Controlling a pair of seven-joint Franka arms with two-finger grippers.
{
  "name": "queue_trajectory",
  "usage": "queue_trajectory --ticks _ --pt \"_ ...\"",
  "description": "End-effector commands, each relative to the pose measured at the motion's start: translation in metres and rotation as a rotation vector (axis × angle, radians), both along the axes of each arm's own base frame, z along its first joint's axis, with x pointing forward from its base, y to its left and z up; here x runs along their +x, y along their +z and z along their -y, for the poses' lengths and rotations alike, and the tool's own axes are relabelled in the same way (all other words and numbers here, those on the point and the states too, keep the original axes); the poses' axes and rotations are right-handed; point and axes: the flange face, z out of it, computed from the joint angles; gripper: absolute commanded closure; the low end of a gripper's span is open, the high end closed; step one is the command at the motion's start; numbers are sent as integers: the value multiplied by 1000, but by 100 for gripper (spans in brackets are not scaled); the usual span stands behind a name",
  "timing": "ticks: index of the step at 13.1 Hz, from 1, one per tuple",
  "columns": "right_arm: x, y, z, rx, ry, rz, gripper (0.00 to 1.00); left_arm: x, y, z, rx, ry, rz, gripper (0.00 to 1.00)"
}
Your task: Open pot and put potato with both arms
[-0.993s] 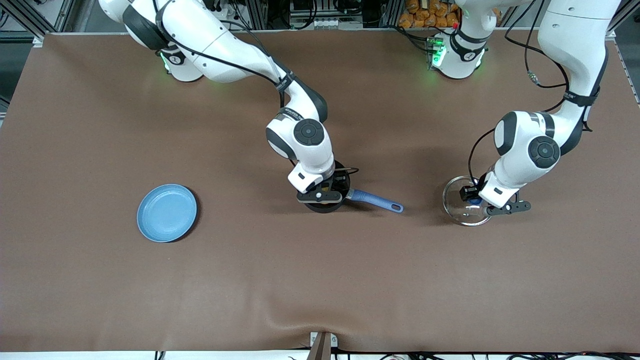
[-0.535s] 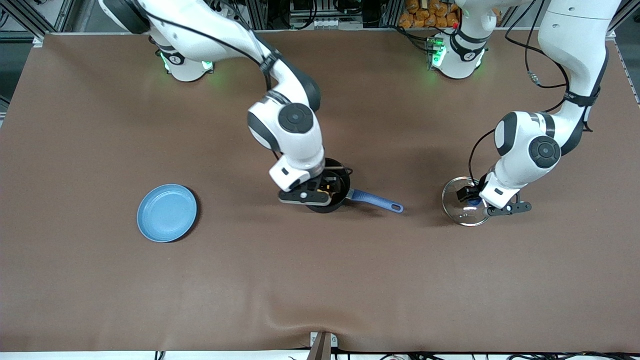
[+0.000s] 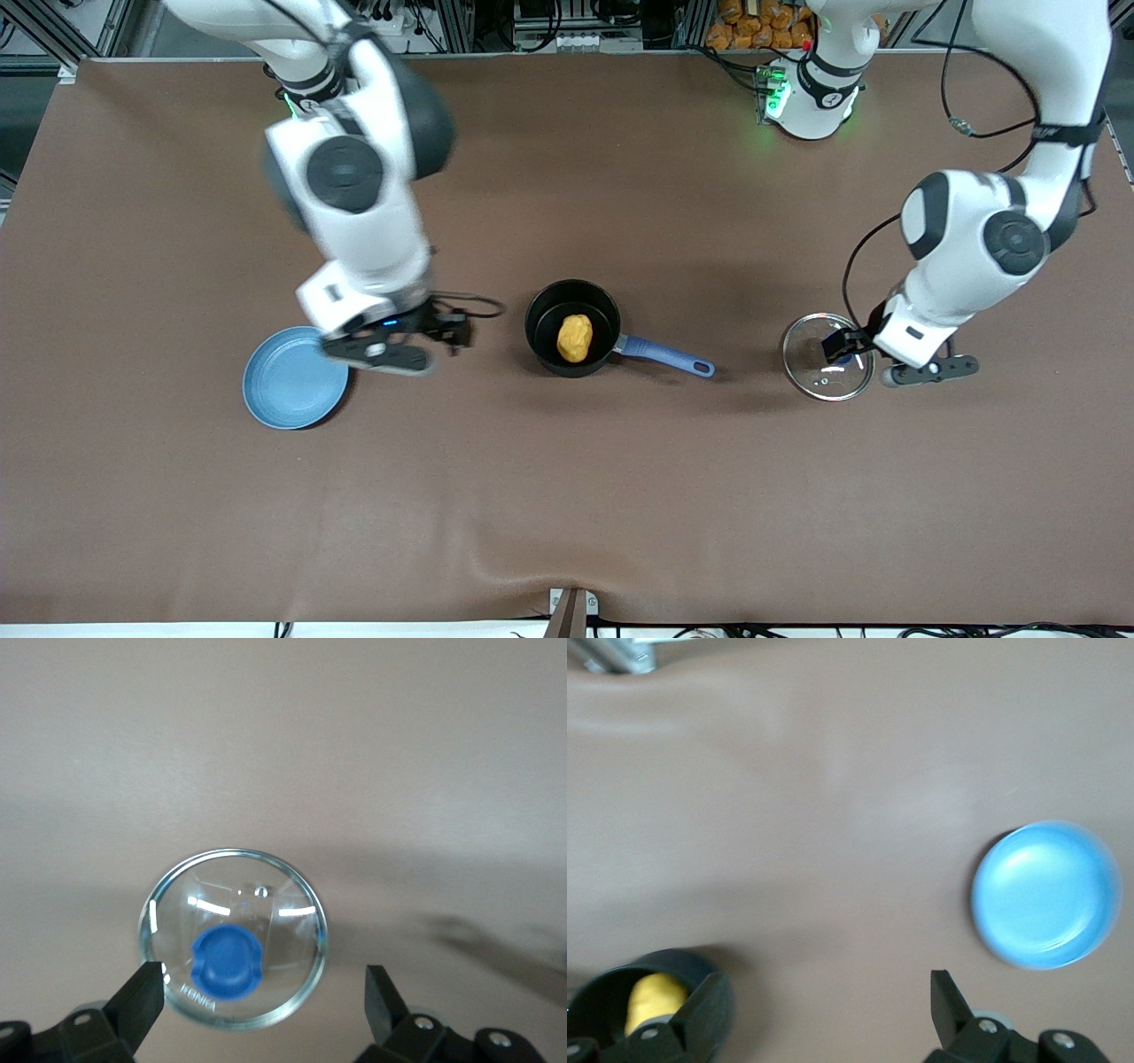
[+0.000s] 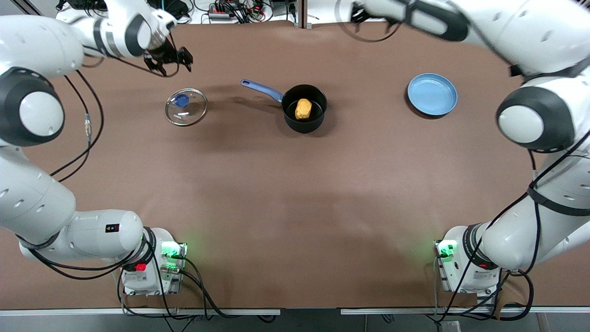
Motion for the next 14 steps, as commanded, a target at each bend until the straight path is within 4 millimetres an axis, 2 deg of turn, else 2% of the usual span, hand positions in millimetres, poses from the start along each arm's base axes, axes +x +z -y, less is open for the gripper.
queue_trajectory --ticks 1,5,8,9,11,14 --pt "4 32 70 -8 76 -21 0 -11 79 0 3 -12 -11 0" --pt "12 56 177 -12 148 -89 0 -19 186 1 15 -42 -57 0" --pt "-2 77 240 45 126 -143 0 -31 241 0 20 -55 -81 0" --pt "-9 83 255 59 101 -155 0 -39 257 -4 24 -52 -87 0" --pt "-23 96 271 62 78 -144 0 -53 283 -1 28 -59 -74 0" --pt "-47 109 292 65 62 -136 0 -65 292 10 34 -81 -84 0"
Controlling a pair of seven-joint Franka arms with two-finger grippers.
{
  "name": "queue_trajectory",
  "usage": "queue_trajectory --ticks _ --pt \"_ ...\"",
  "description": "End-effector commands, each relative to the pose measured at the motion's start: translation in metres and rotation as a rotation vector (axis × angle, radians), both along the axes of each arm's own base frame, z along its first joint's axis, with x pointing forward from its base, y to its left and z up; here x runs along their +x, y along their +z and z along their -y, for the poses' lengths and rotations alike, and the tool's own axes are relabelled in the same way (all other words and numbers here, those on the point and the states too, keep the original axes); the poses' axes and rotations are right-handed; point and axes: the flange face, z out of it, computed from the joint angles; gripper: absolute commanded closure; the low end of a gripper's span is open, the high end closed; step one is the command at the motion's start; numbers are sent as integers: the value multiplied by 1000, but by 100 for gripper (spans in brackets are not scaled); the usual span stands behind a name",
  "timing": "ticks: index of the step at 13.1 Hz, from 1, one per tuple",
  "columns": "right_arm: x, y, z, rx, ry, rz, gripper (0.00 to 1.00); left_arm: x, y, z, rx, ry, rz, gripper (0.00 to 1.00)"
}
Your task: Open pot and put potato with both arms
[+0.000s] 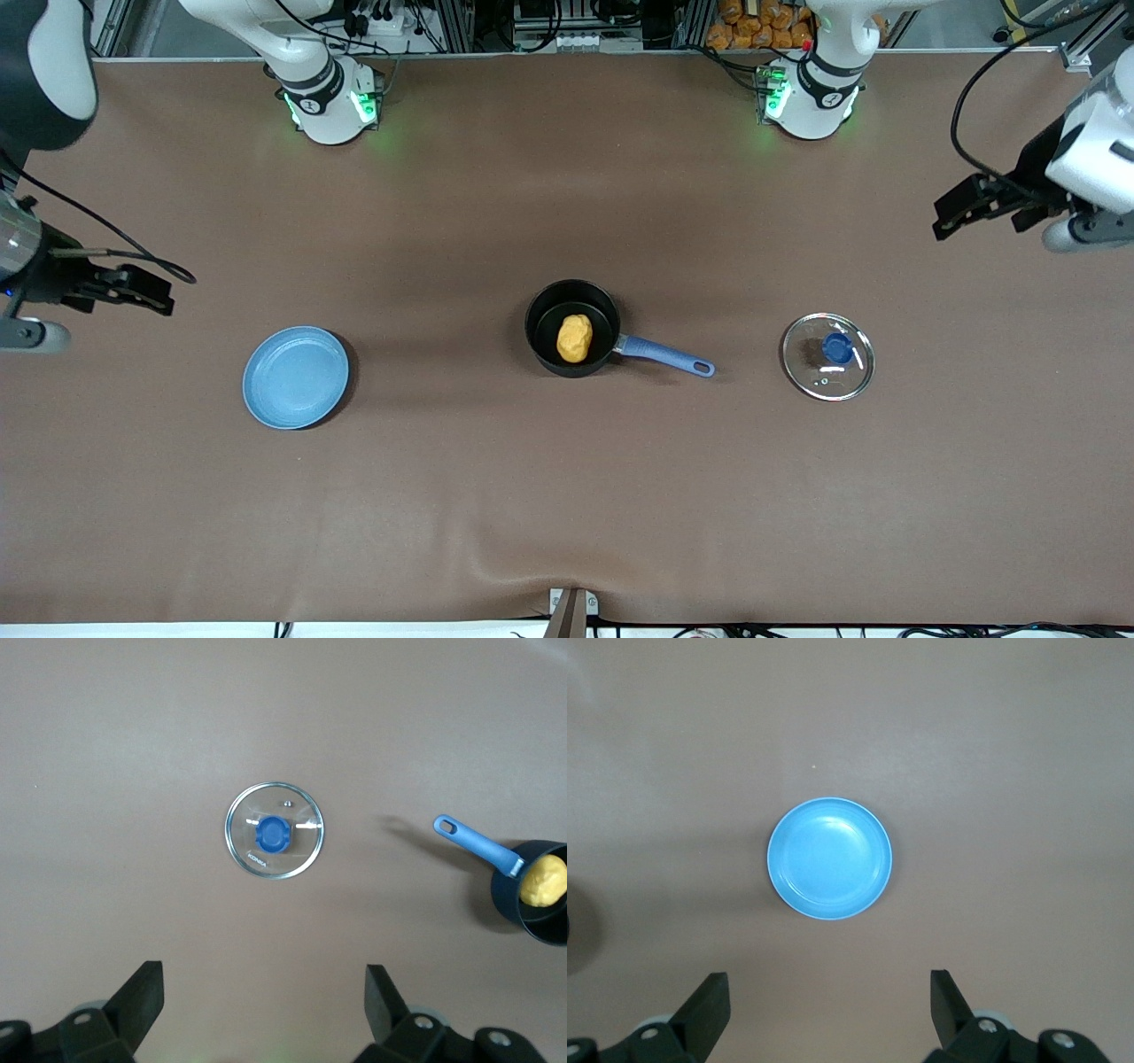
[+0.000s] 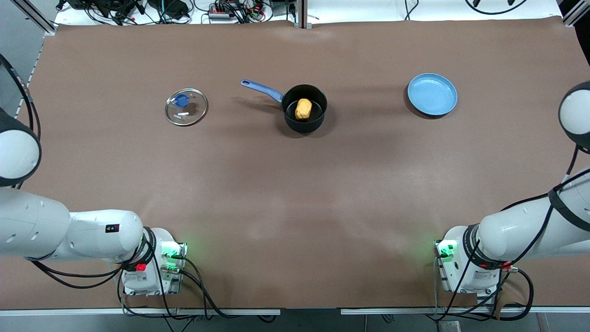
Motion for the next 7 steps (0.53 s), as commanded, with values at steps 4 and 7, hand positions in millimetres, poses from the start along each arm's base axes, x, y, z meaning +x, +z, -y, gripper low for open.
queue_trajectory --ticks 4,7 --pt "-46 13 42 24 6 2 0 -11 18 14 -13 -45 -1 0" --pt "-46 11 47 25 8 2 0 -16 31 12 -14 -61 1 0"
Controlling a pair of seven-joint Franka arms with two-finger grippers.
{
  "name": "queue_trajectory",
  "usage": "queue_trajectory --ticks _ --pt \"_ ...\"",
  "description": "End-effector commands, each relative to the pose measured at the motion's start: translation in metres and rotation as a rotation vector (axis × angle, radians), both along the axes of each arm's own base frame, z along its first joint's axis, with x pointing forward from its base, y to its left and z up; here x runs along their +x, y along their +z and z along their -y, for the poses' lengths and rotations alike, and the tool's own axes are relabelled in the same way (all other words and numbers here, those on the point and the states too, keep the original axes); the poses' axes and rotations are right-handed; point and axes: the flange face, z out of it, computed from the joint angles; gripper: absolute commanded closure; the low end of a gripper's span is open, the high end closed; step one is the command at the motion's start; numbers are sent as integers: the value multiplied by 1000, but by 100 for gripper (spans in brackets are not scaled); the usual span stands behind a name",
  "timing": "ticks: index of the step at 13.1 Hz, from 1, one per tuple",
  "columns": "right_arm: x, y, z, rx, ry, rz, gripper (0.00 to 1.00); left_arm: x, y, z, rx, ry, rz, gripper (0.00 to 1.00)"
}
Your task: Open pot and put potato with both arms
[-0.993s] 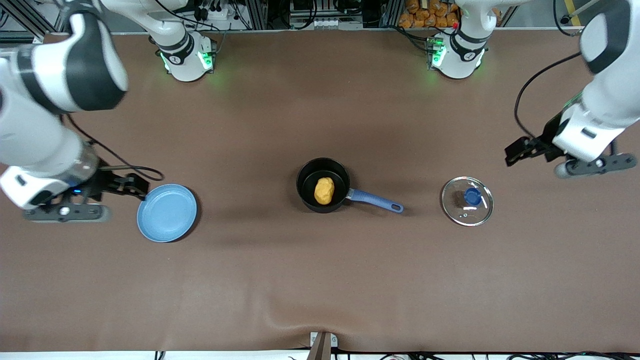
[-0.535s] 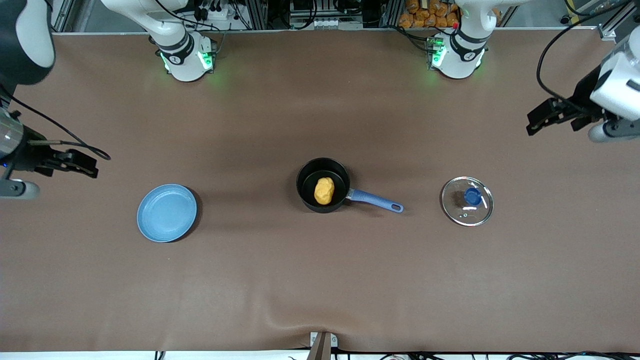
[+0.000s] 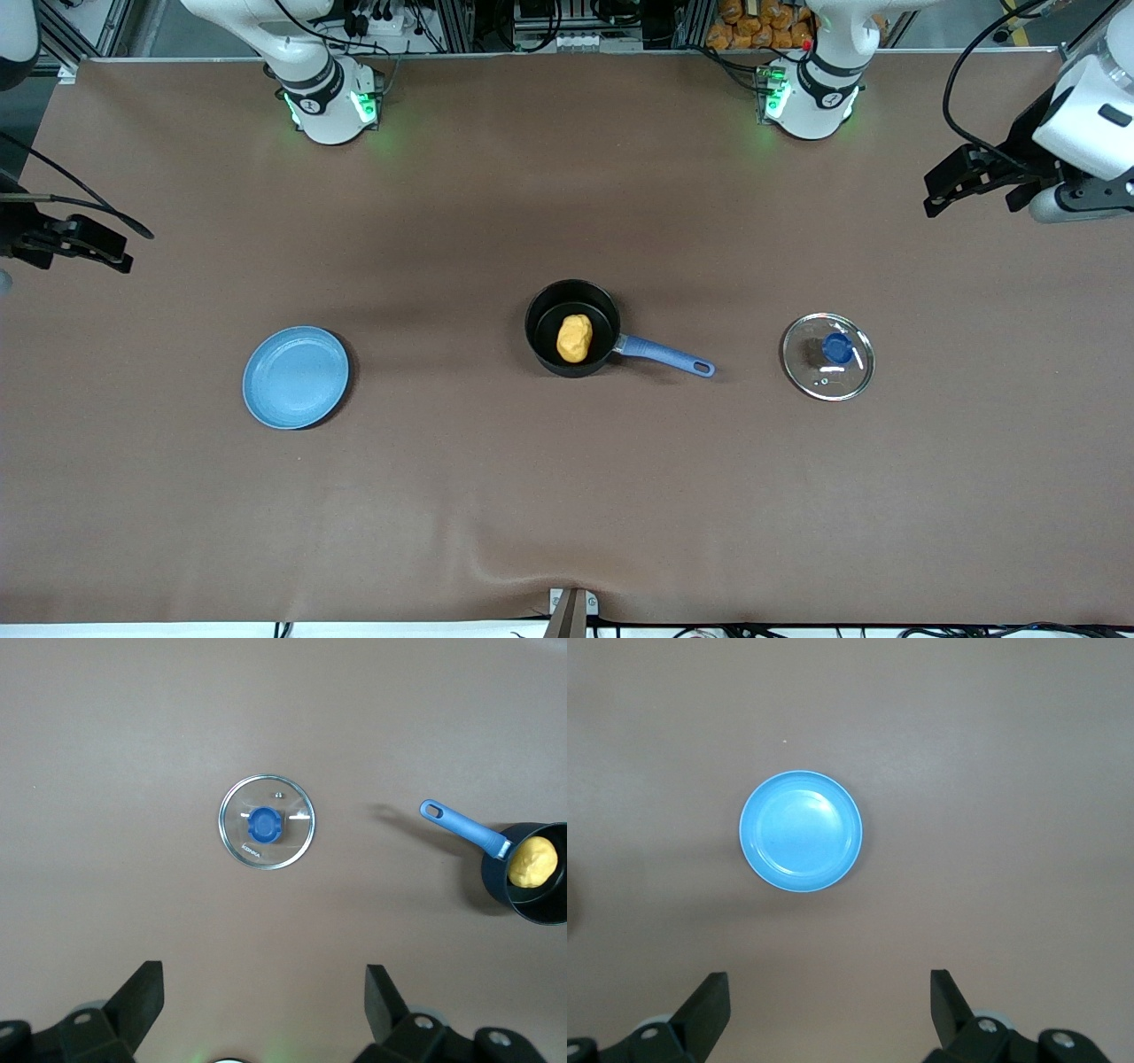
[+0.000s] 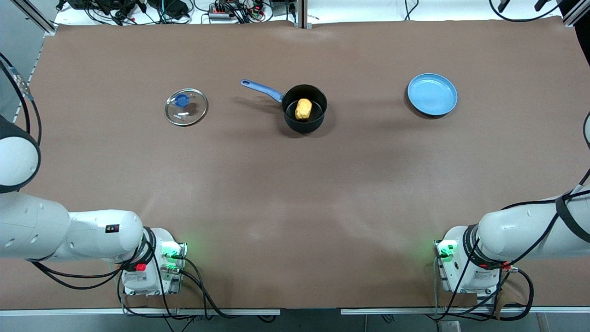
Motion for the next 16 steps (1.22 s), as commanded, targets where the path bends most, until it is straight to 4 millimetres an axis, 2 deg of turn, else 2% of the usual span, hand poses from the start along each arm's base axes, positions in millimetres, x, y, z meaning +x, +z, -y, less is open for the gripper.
queue_trajectory --ticks 1,2,3,4,6,8,10,16 --pt "-9 0 1 20 10 11 0 -12 13 -1 -15 -59 -19 0" --pt "-9 1 5 22 4 11 0 -15 13 -2 -13 -81 -23 0" --pt "-10 1 8 26 -2 11 0 -21 14 8 -7 -95 -24 0" --pt "-13 6 7 41 -2 21 0 -25 8 8 -5 -98 -36 0" --pt "-22 5 5 46 -1 45 0 -30 9 -2 -3 -89 -38 0" --pt "-34 -3 3 45 4 78 0 -35 11 -11 -2 -73 -36 0" --pt "-34 -3 4 44 3 80 0 -36 11 -25 -5 -46 -36 0" --pt "-34 0 -2 43 15 86 0 -31 11 -34 2 -48 -35 0"
